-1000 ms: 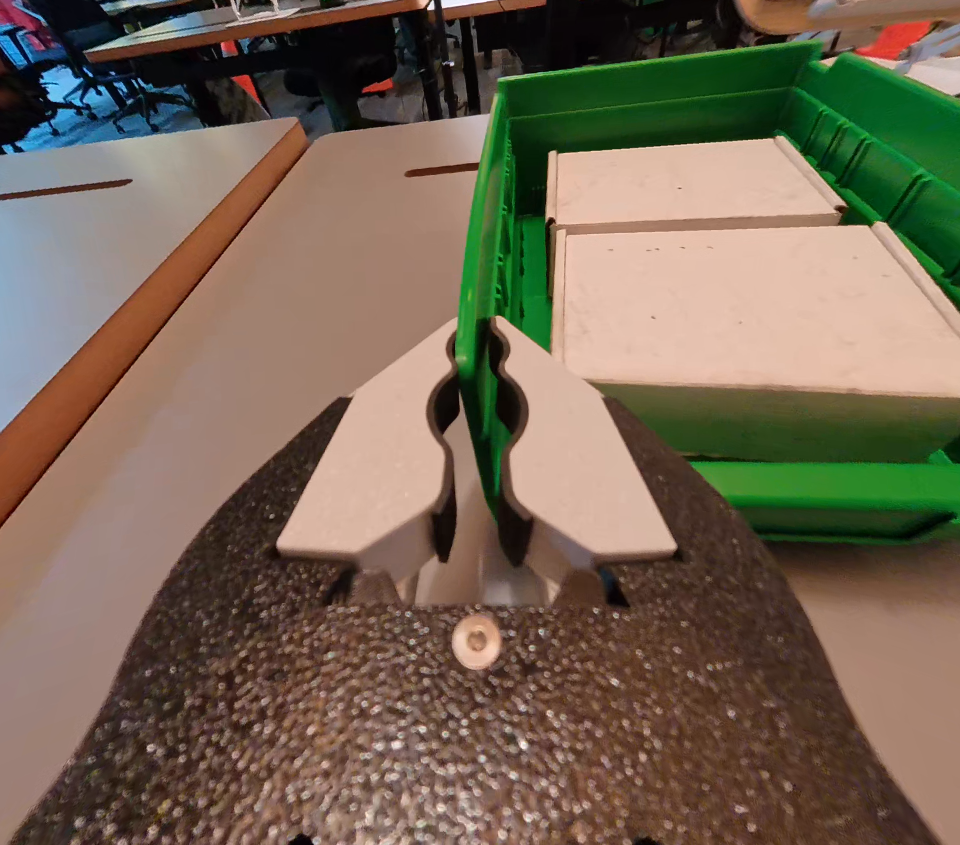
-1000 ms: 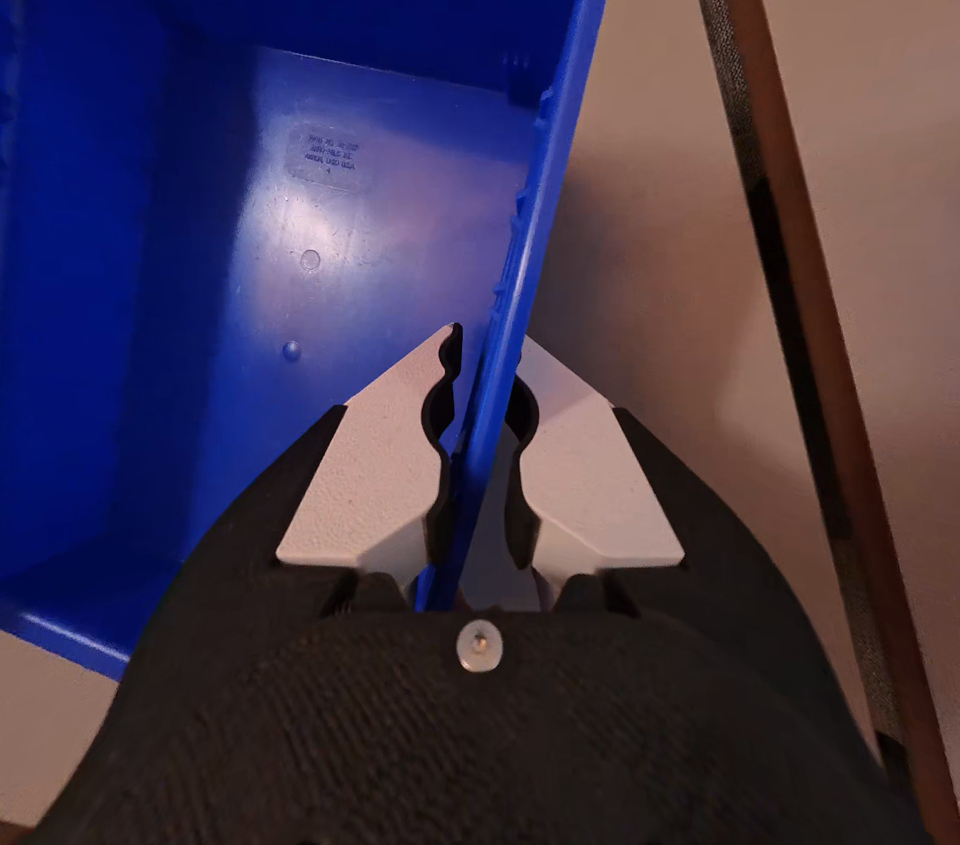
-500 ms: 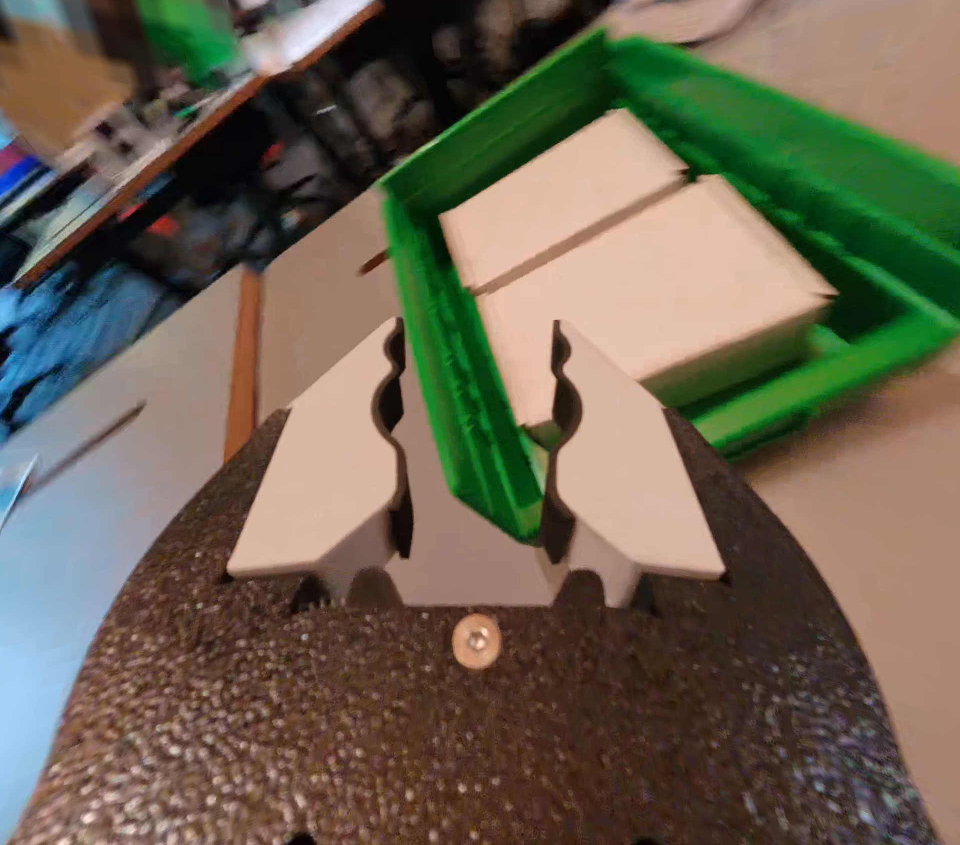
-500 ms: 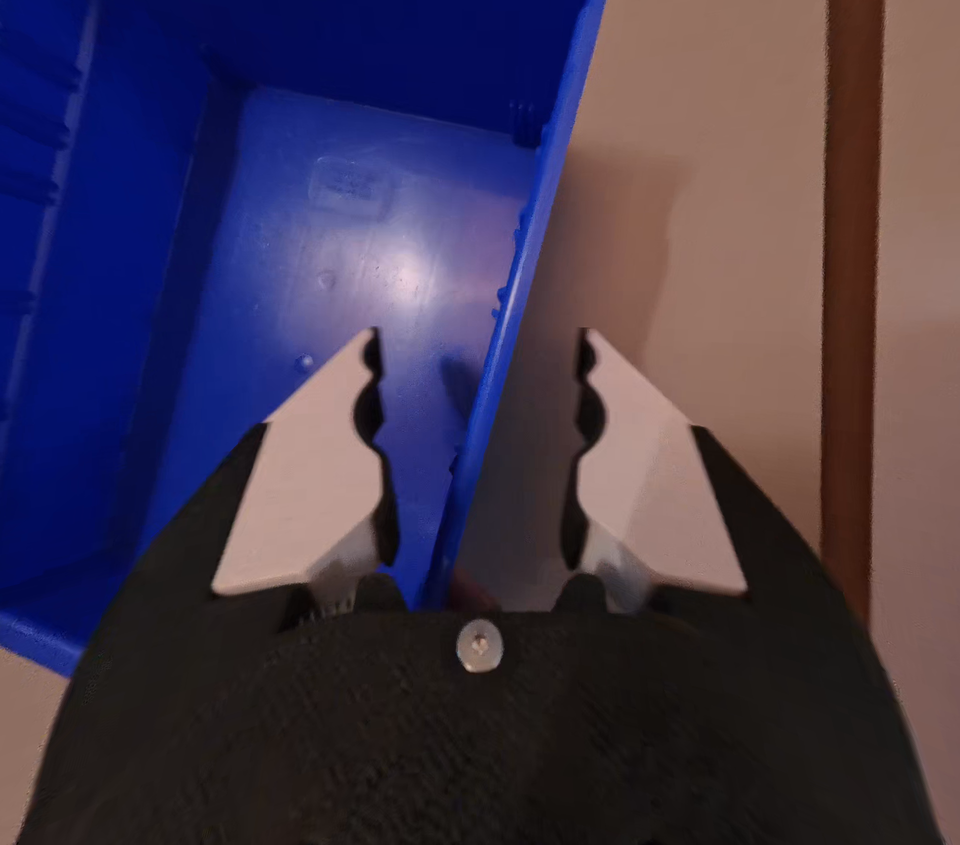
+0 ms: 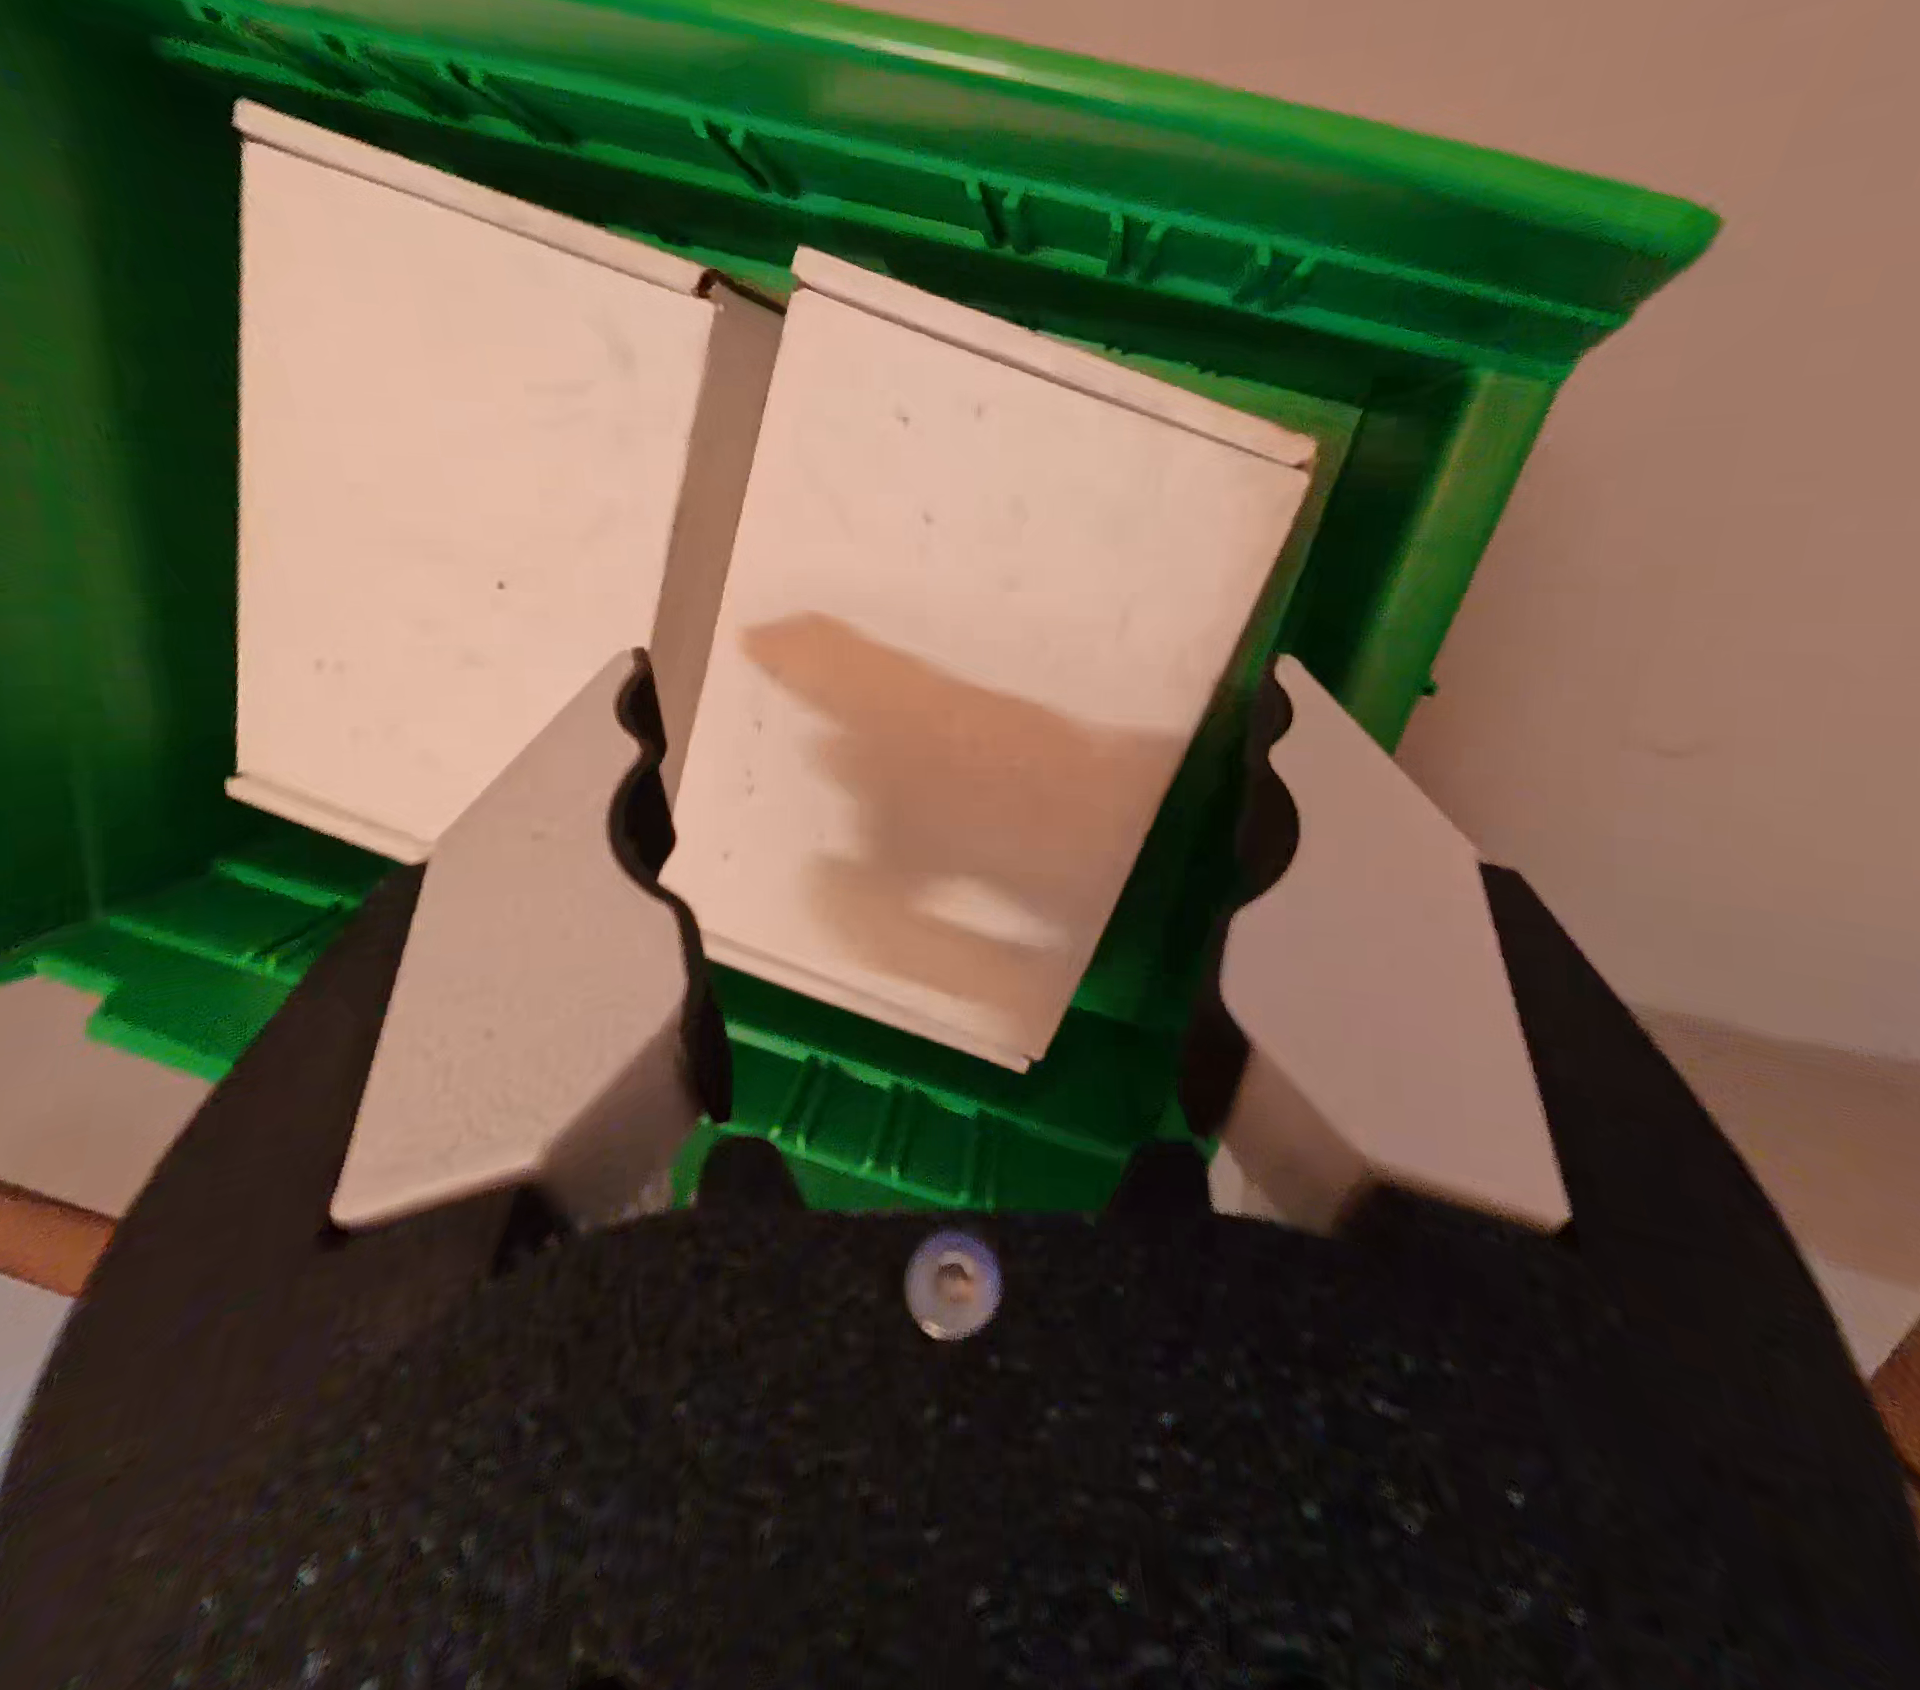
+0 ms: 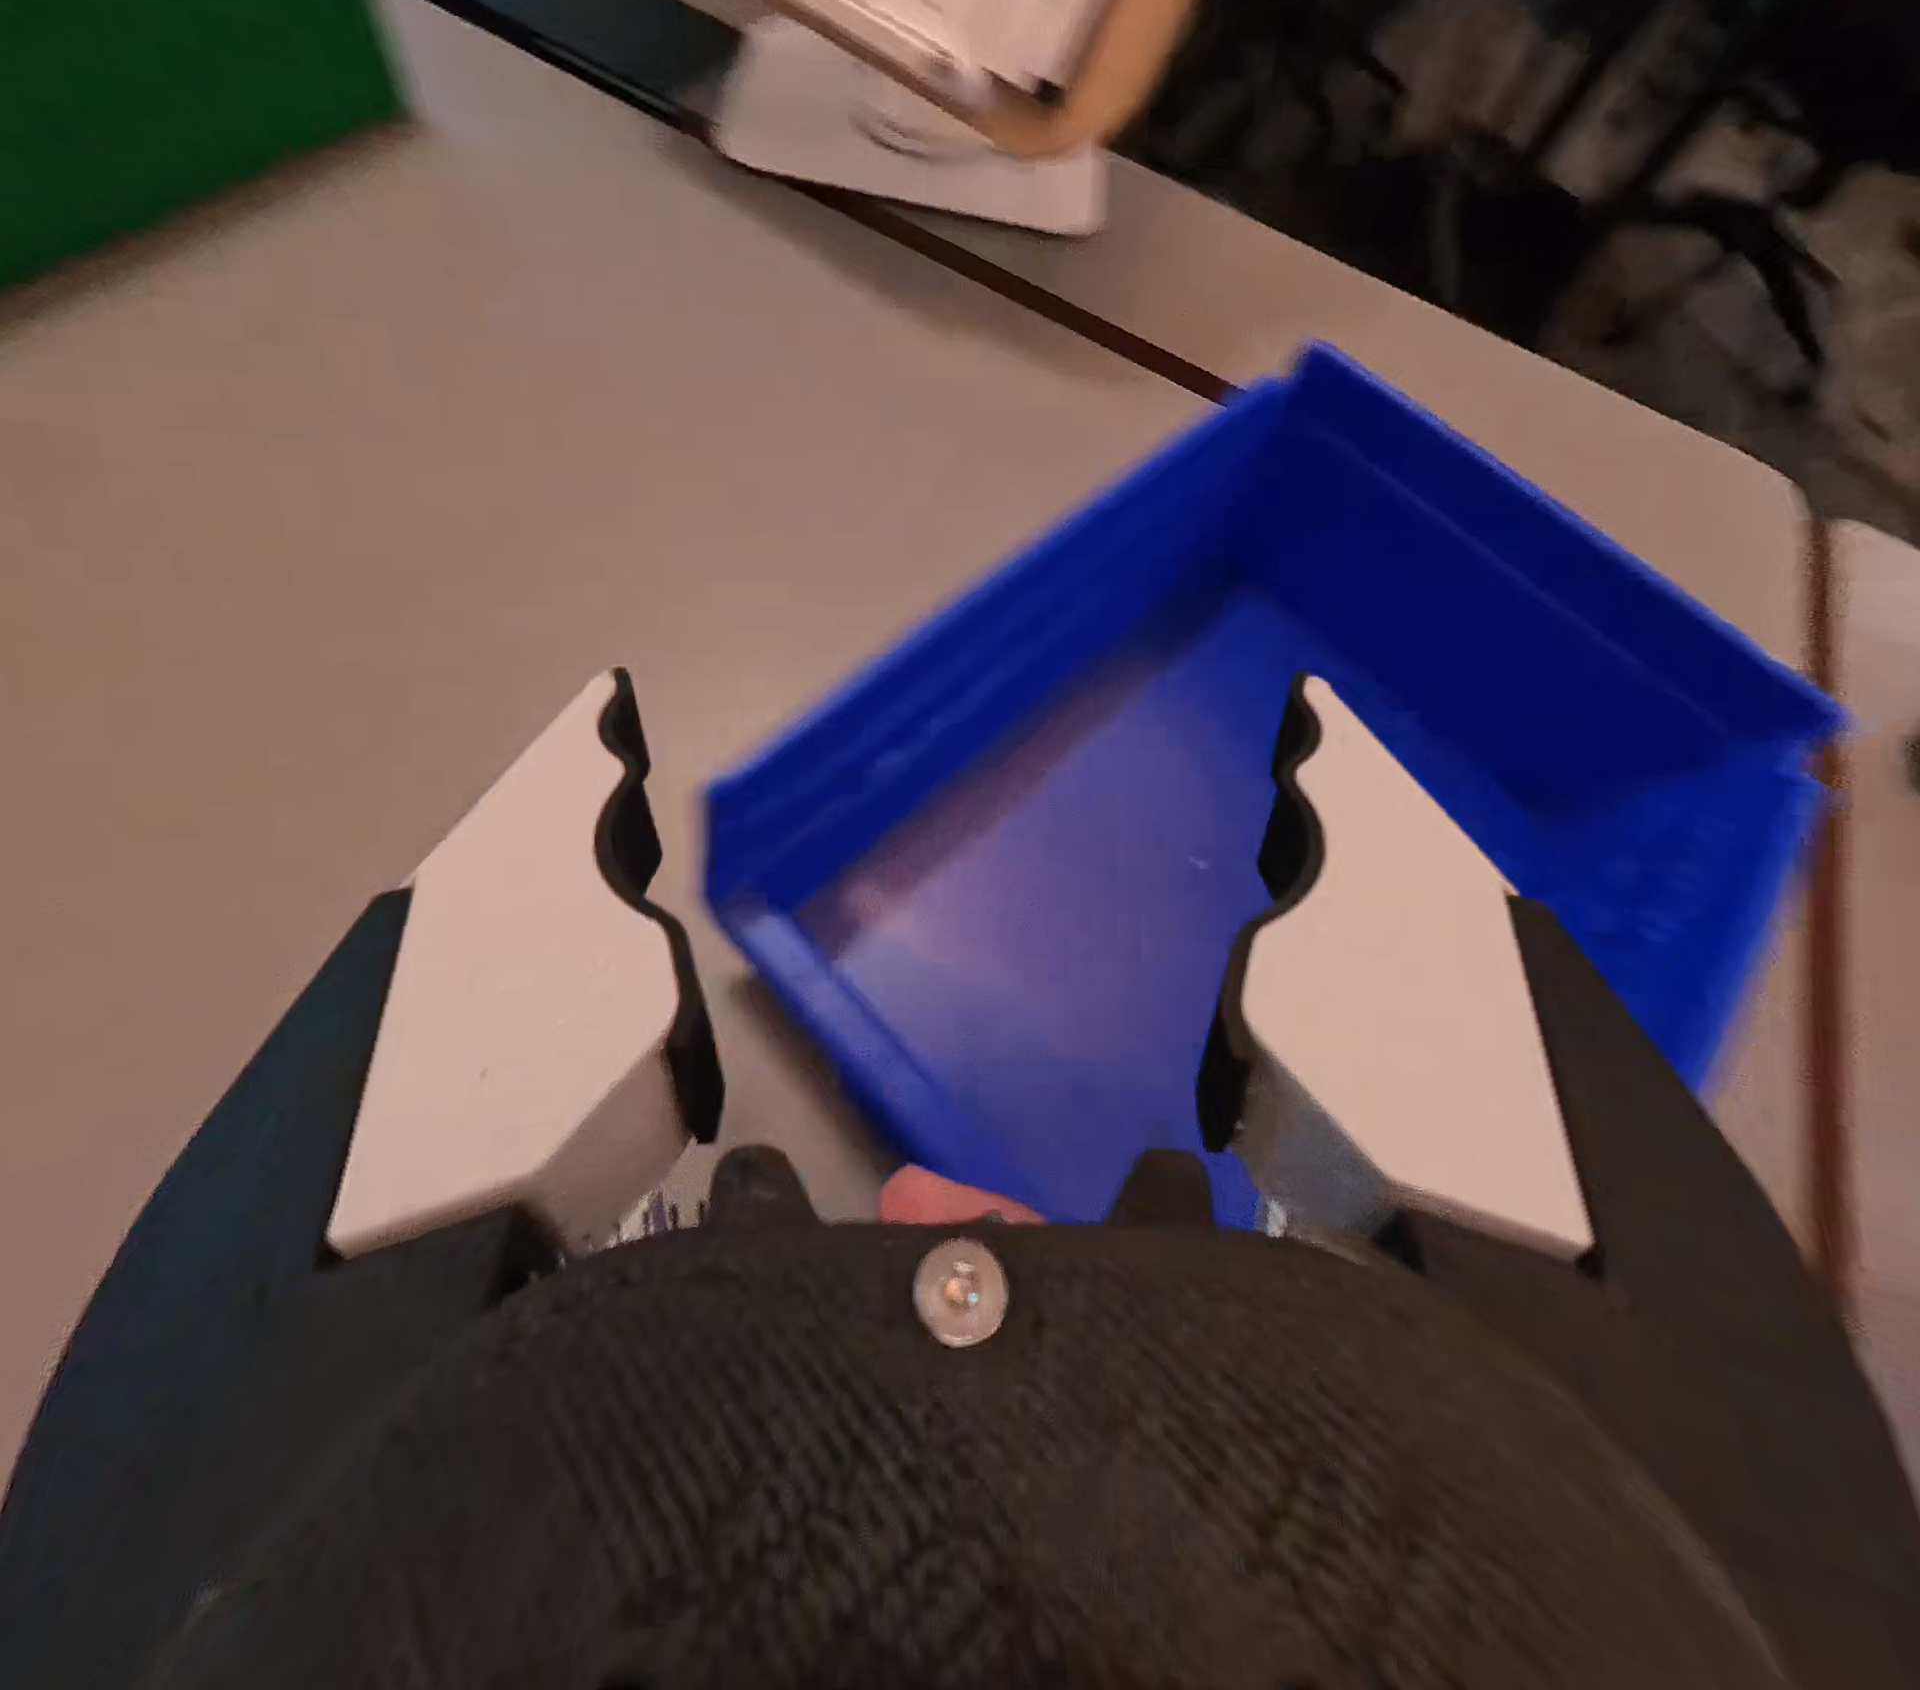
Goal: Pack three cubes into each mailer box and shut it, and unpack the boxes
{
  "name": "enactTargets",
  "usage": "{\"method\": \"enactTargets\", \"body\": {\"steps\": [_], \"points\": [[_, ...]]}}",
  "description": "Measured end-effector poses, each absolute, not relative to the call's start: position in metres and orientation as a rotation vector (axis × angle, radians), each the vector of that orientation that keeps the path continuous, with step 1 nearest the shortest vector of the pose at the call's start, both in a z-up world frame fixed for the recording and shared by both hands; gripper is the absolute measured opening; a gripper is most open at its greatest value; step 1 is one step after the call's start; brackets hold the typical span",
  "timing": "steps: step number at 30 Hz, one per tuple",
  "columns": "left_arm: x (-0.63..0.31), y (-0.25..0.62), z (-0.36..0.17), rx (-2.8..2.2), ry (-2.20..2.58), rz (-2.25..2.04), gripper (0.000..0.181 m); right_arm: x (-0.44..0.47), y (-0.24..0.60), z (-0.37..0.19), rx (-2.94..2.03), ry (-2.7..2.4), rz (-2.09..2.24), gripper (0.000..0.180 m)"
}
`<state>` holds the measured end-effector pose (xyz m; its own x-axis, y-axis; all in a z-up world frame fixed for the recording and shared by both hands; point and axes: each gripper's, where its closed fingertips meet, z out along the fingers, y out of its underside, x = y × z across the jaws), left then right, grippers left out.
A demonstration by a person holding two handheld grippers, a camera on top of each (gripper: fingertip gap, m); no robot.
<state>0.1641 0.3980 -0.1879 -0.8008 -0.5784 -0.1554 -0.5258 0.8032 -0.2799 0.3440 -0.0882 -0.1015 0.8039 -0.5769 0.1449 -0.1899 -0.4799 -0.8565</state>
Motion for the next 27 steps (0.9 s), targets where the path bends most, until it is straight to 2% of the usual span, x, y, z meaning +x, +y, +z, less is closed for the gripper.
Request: {"method": "enactTargets", "body": {"steps": [6,20,27], "points": [[0.16,0.406,-0.214,-0.88,2.894,-0.179,0.114,0.27,-0.04,-0.125,-2.006,0.314,-0.328,0.119],[0.155,0.425,-0.254,-0.788,3.019,0.222,0.141,0.267,-0.035,-0.148,-2.052,0.306,-0.308,0.119],[0.153,0.43,-0.251,-0.776,3.039,0.336,0.137,0.271,-0.04,-0.154,-2.074,0.314,-0.34,0.117]]}}
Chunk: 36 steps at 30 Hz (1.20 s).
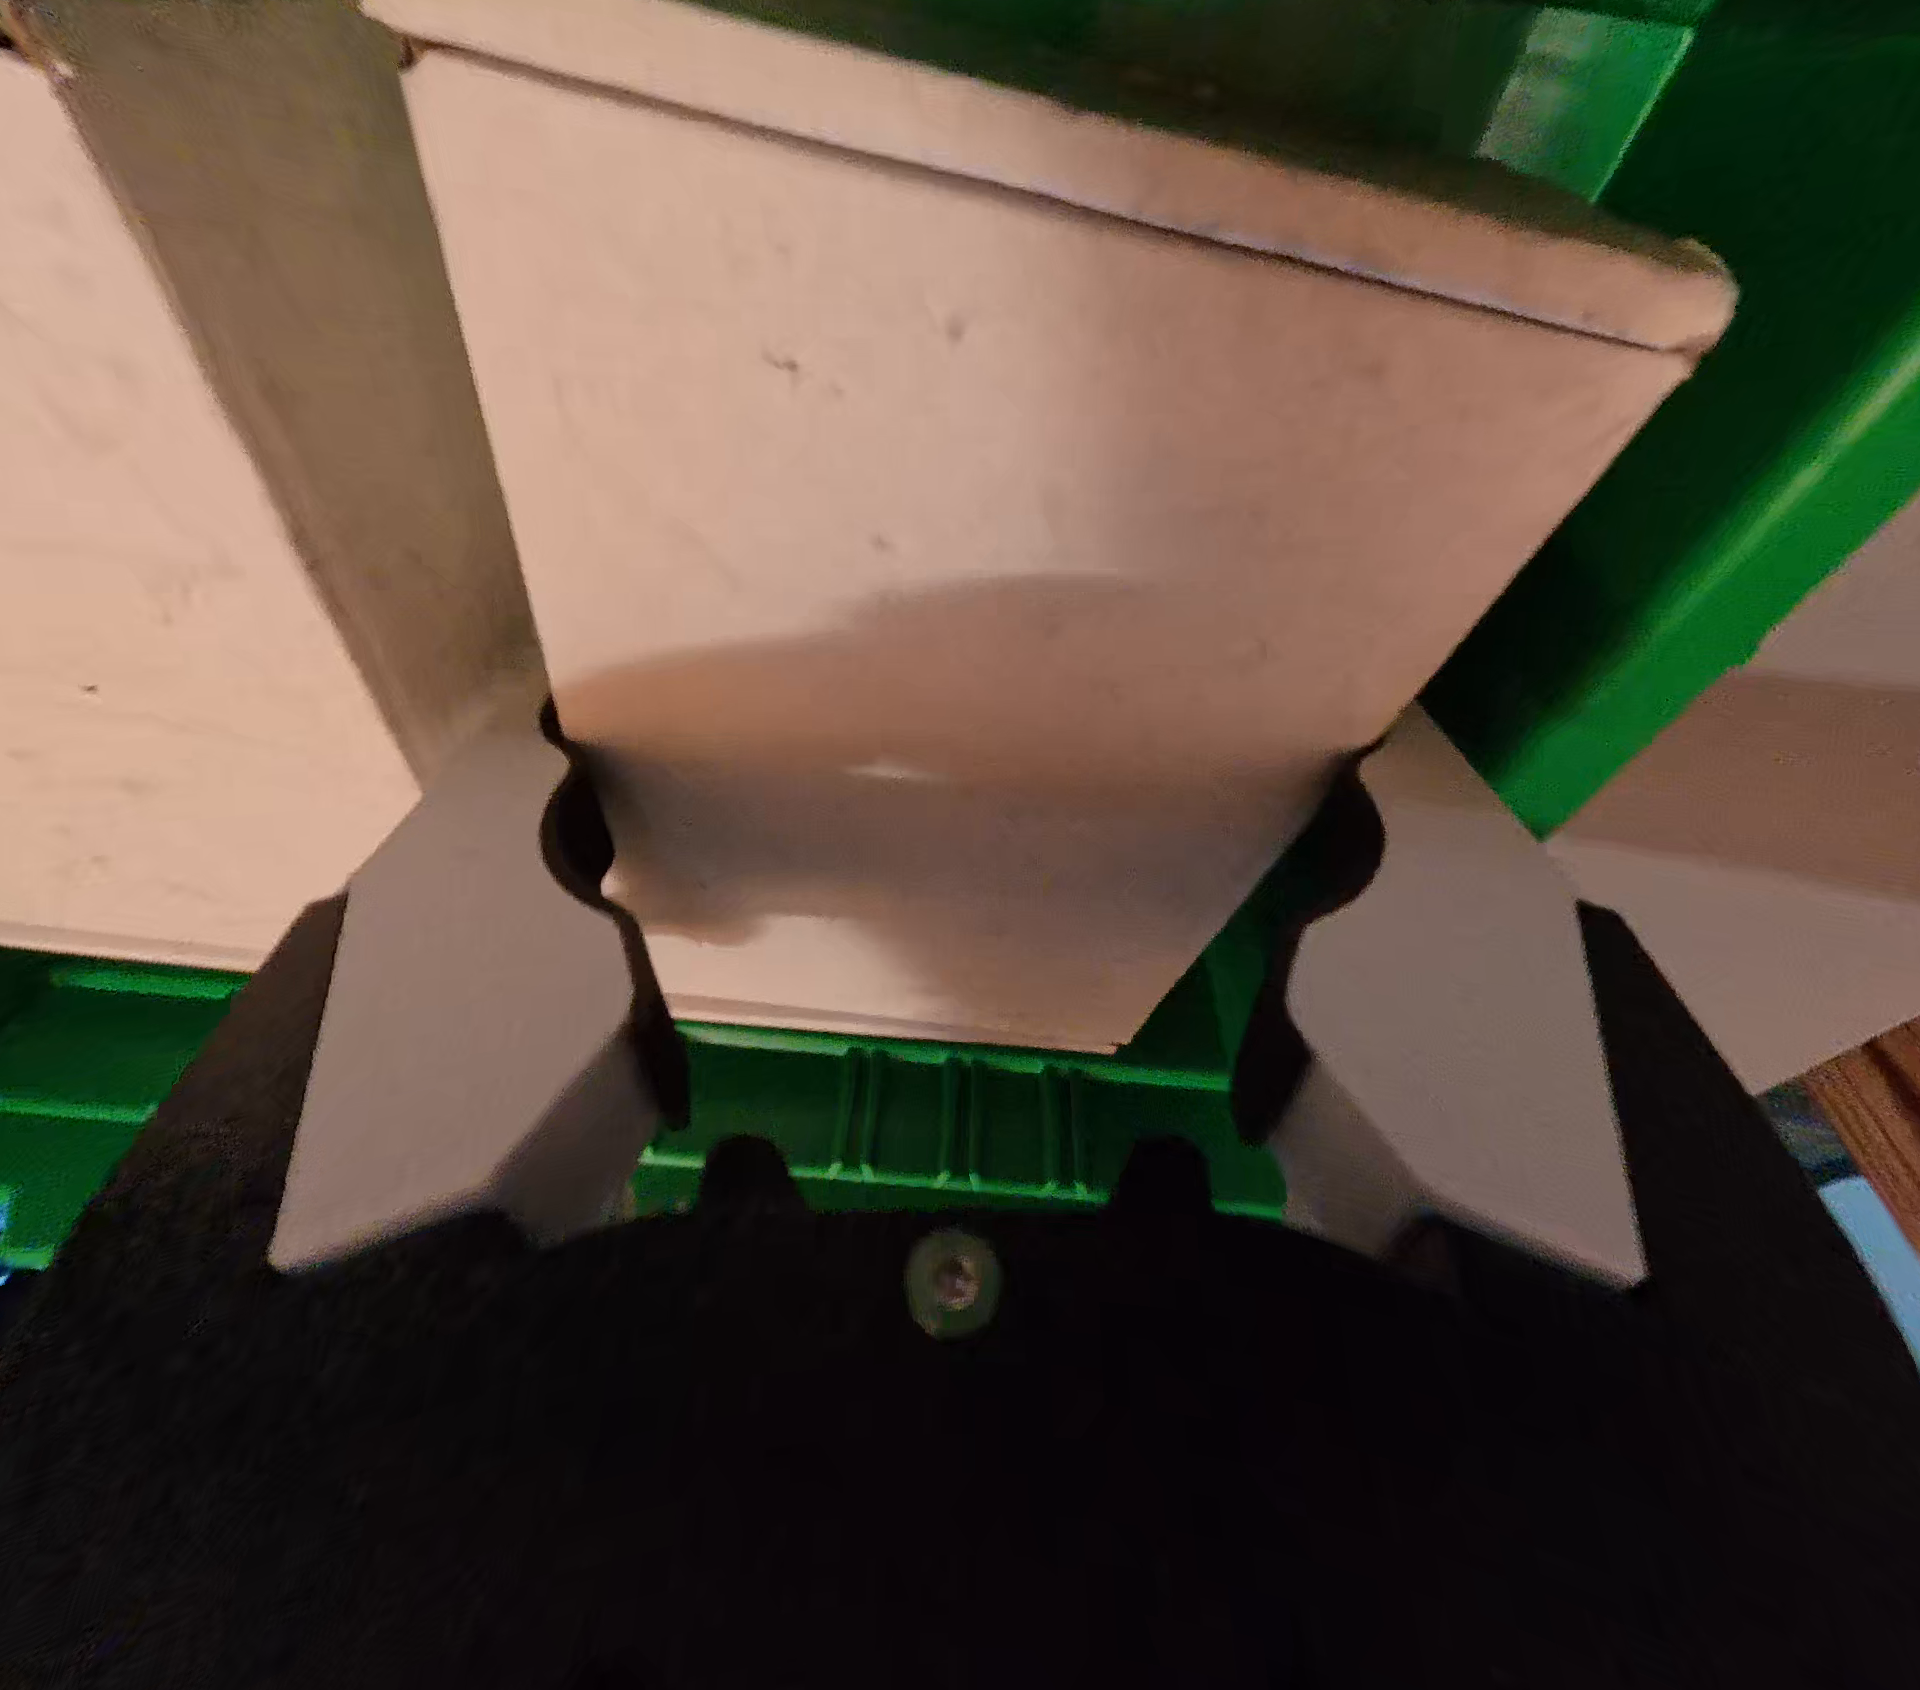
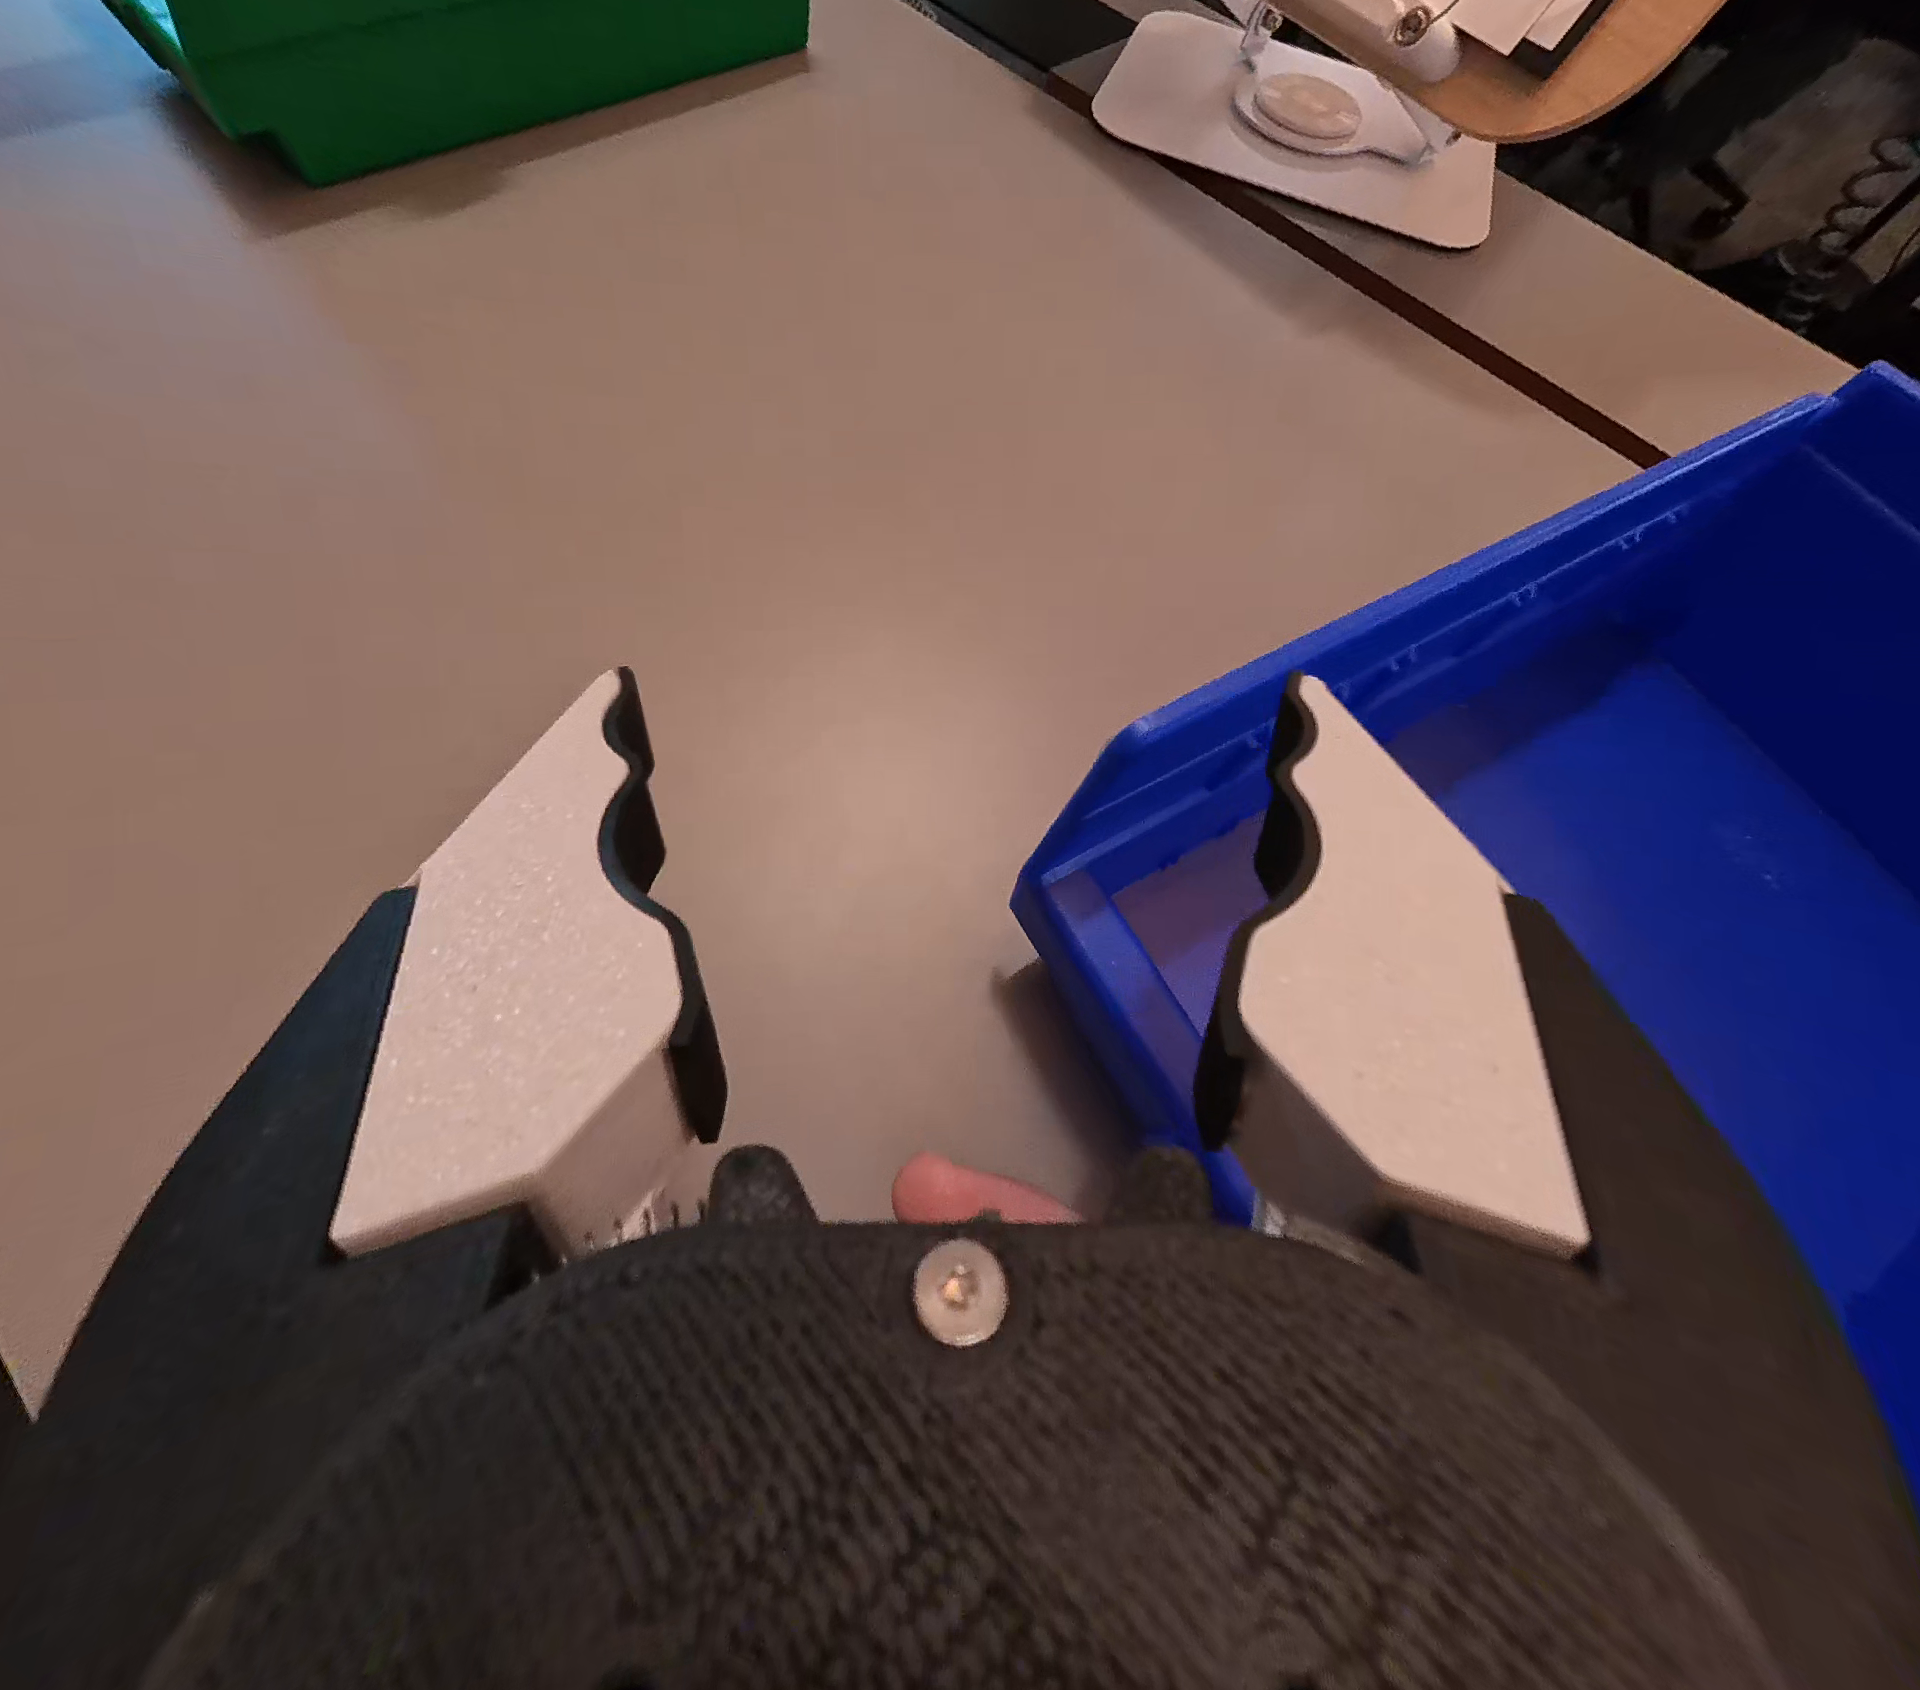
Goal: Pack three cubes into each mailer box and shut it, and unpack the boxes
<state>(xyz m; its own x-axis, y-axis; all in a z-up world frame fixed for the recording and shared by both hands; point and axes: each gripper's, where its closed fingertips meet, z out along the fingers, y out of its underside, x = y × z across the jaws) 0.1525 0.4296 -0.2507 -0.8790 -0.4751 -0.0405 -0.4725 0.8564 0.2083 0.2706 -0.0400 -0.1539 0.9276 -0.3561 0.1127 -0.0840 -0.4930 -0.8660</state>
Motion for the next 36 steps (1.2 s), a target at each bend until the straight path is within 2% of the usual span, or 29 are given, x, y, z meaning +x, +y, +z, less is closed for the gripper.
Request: {"method": "enactTargets", "body": {"steps": [5,11,15,18,21,25,31,36], "points": [[0.16,0.422,-0.224,0.844,-3.053,-0.281,0.135,0.273,-0.048,-0.144,-2.031,0.311,-0.369,0.112],[0.167,0.412,-0.139,0.97,-3.13,-0.265,0.134,0.276,-0.058,-0.137,-2.0,0.352,-0.372,0.11],[0.167,0.354,-0.086,1.012,-3.173,-0.139,0.134,0.274,-0.059,-0.133,-1.986,0.347,-0.379,0.108],[0.165,0.297,-0.073,1.041,-3.18,-0.131,0.134,0.27,-0.055,-0.13,-1.979,0.334,-0.369,0.107],[0.16,0.237,-0.088,0.992,-3.183,-0.168,0.134,0.266,-0.052,-0.13,-1.991,0.333,-0.383,0.105],[0.158,0.159,-0.134,0.946,-3.147,-0.12,0.134,0.259,-0.051,-0.13,-2.019,0.284,-0.427,0.105],[0.162,0.097,-0.202,0.829,-3.17,-0.2,0.134,0.257,-0.064,-0.132,-2.064,0.247,-0.504,0.102],[0.17,0.079,-0.234,0.844,-3.13,-0.152,0.133,0.255,-0.068,-0.139,-2.078,0.19,-0.512,0.099]]}}
